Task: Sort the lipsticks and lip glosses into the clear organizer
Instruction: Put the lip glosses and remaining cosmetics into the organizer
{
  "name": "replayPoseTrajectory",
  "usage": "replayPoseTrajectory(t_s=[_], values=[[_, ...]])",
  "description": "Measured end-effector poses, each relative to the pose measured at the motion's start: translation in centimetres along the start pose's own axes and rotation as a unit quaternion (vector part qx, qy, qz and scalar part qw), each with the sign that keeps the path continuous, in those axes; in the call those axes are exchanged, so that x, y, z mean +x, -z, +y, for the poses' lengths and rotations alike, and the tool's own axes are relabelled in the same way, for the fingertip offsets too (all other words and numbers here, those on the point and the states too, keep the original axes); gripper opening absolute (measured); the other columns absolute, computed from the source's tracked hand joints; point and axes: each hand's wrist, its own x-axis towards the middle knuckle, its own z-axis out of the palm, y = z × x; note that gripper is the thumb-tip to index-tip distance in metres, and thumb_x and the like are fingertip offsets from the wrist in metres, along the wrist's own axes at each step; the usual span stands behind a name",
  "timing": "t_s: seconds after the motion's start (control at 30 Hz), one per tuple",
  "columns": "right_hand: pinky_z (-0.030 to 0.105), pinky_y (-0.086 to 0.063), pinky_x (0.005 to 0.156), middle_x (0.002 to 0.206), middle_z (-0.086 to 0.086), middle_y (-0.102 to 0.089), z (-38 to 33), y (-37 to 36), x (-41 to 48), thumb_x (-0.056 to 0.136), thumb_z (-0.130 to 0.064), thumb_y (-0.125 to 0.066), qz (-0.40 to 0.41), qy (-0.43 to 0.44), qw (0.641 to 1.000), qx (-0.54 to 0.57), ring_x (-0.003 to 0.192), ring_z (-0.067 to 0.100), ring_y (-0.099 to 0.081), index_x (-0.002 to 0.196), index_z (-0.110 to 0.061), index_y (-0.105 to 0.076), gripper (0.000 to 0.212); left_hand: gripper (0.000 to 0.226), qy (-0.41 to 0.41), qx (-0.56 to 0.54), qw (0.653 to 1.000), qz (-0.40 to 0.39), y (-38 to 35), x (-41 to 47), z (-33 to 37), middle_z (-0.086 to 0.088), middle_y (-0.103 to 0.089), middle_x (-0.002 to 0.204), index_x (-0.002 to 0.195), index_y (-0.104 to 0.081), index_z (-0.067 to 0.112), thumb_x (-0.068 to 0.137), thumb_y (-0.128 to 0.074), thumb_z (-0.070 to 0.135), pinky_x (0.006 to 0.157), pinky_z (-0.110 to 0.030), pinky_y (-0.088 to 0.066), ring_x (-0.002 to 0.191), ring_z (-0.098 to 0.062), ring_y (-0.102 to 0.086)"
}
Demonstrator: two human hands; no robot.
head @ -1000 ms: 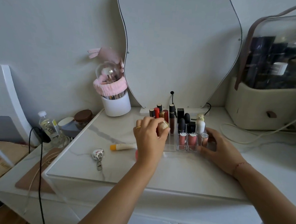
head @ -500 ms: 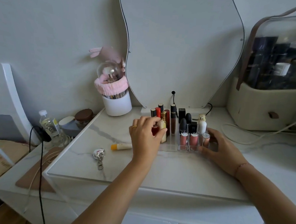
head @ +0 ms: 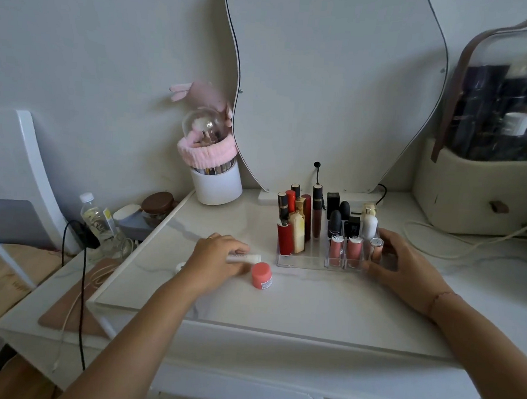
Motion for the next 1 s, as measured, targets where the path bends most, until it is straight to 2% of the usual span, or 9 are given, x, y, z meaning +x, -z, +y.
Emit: replayPoseTrajectory(t_s=[0.2, 0.3, 0.43, 0.57, 0.63, 0.77, 0.83, 0.93, 1.0], values=[[0.021, -0.036, 0.085, 0.112, -0.008, -0.056, 0.0, 0.0, 0.0, 0.074, -0.031, -0.074, -0.002, -0.002, 1.0, -0.007, 0.102, 0.009, -0.054, 0.132, -0.024, -0.042, 0.067, 0.026, -0.023, 0.017, 1.0, 0.001, -0.3, 0.6, 0.0, -0.001, -0.065, 0.094, 0.105, -0.069, 0.017, 0.079, -0.07, 0.018, 0.087, -0.038, -0.042, 0.094, -0.023, -0.055], [0.024, -0.039, 0.087, 0.114, -0.004, -0.059, 0.0, 0.0, 0.1, 0.073, -0.031, -0.075, -0.002, -0.004, 1.0, -0.003, 0.105, 0.013, -0.056, 0.132, -0.024, -0.043, 0.067, 0.028, -0.016, -0.036, 0.999, 0.02, -0.2, 0.2, -0.2, -0.001, -0.058, 0.094, 0.112, -0.065, 0.016, 0.084, -0.065, 0.019, 0.087, -0.035, -0.044, 0.092, -0.021, -0.055], [0.023, -0.038, 0.085, 0.115, -0.004, -0.059, 0.1, 0.0, 0.1, 0.073, -0.032, -0.075, 0.0, 0.0, 1.0, -0.004, 0.104, 0.012, -0.056, 0.132, -0.023, -0.044, 0.067, 0.012, -0.015, -0.087, 0.991, 0.105, 1.1, -0.5, 0.0, -0.002, -0.056, 0.087, 0.096, -0.064, 0.013, 0.09, -0.056, 0.019, 0.074, -0.029, -0.043, 0.081, -0.021, -0.055], [0.023, -0.039, 0.085, 0.114, -0.004, -0.059, 0.2, -0.1, 0.1, 0.073, -0.032, -0.075, 0.002, -0.002, 1.0, -0.005, 0.104, 0.012, -0.056, 0.132, -0.023, -0.044, 0.067, 0.008, -0.019, -0.149, 0.974, 0.171, 2.9, -0.6, 2.7, -0.001, -0.063, 0.079, 0.087, -0.065, 0.013, 0.087, -0.06, 0.02, 0.063, -0.018, -0.04, 0.072, -0.016, -0.054], [0.025, -0.04, 0.087, 0.115, -0.004, -0.06, 0.2, -0.1, 0.2, 0.073, -0.032, -0.074, 0.001, -0.004, 1.0, -0.002, 0.105, 0.012, -0.056, 0.132, -0.023, -0.043, 0.067, 0.006, -0.033, -0.202, 0.964, 0.171, 3.8, -0.4, 5.0, 0.003, -0.067, 0.08, 0.09, -0.068, 0.023, 0.085, -0.064, 0.022, 0.063, -0.015, -0.042, 0.072, -0.011, -0.057], [0.031, -0.044, 0.095, 0.118, -0.002, -0.06, 0.3, 0.0, 0.2, 0.073, -0.032, -0.075, -0.004, -0.007, 1.0, 0.009, 0.109, 0.014, -0.057, 0.133, -0.022, -0.043, 0.068, 0.021, -0.083, -0.289, 0.943, 0.142, 4.7, 0.8, 10.0, 0.007, -0.072, 0.083, 0.089, -0.066, 0.034, 0.079, -0.07, 0.016, 0.069, -0.015, -0.051, 0.078, -0.008, -0.067], [0.031, -0.044, 0.096, 0.12, -0.002, -0.06, 0.4, 0.0, 0.2, 0.074, -0.032, -0.074, -0.008, -0.008, 1.0, 0.009, 0.11, 0.014, -0.056, 0.133, -0.022, -0.042, 0.068, 0.019, -0.095, -0.279, 0.947, 0.126, 4.6, 2.1, 11.8, 0.006, -0.072, 0.08, 0.086, -0.066, 0.033, 0.078, -0.071, 0.016, 0.065, -0.018, -0.053, 0.073, -0.007, -0.067], [0.028, -0.043, 0.093, 0.119, -0.002, -0.059, 0.5, 0.0, 0.2, 0.073, -0.033, -0.074, -0.001, -0.006, 1.0, 0.011, 0.109, 0.013, -0.056, 0.133, -0.021, -0.043, 0.068, 0.009, -0.096, -0.231, 0.961, 0.122, 4.0, 4.0, 13.2, 0.012, -0.067, 0.07, 0.083, -0.07, 0.03, 0.079, -0.071, 0.021, 0.056, -0.007, -0.042, 0.059, 0.005, -0.058], [0.028, -0.043, 0.093, 0.118, -0.003, -0.059, 0.5, -0.1, 0.3, 0.073, -0.033, -0.074, 0.002, -0.006, 1.0, 0.013, 0.108, 0.013, -0.056, 0.132, -0.022, -0.043, 0.068, 0.004, -0.088, -0.206, 0.968, 0.117, 3.4, 5.1, 13.4, 0.012, -0.067, 0.072, 0.083, -0.073, 0.023, 0.079, -0.071, 0.023, 0.057, -0.006, -0.039, 0.058, 0.006, -0.054]])
